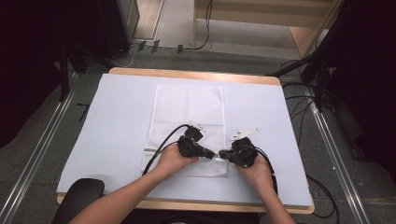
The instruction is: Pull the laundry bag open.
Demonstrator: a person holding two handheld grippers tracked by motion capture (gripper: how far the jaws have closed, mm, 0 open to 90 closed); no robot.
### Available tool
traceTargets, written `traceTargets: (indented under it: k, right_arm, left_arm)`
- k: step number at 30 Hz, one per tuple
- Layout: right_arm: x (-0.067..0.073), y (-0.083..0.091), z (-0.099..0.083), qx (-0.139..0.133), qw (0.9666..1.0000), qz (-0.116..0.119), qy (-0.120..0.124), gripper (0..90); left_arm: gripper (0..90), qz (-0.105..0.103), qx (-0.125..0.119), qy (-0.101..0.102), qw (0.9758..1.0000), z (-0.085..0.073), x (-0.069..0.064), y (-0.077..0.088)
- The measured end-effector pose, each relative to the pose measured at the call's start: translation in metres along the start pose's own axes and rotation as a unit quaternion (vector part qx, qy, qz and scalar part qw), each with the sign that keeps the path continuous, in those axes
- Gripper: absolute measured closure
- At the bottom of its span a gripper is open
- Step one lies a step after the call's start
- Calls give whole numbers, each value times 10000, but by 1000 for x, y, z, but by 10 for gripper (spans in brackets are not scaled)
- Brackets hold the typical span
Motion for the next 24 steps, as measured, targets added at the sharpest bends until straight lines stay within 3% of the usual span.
traceTargets:
  k: [10, 18, 20, 24]
  right_arm:
    - [1, -1, 0, 7, 9999, -31, 170, 900]
    - [2, -1, -2, -70, 9992, -32, 393, 900]
    - [2, 0, -2, -80, 9992, -9, 388, 900]
    - [2, 0, -2, -84, 9991, 4, 415, 900]
  left_arm:
    - [878, 14, 100, -56, 9999, 1, 0, 1]
    - [880, -196, 127, 243, 9994, 2, 3, 4]
    - [881, -308, 124, 403, 9986, 2, 5, 5]
    - [881, -324, 155, 539, 9979, 2, 10, 10]
Point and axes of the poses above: each handheld gripper's, and its own axes: y roughly backward along the jaws, z roughly out of its top, x roughly to its left, the point moved 5 cm from there along -y, roughly forward along the jaws, and after that the axes turned 4 degrees about -x, right-handed, at the moved point
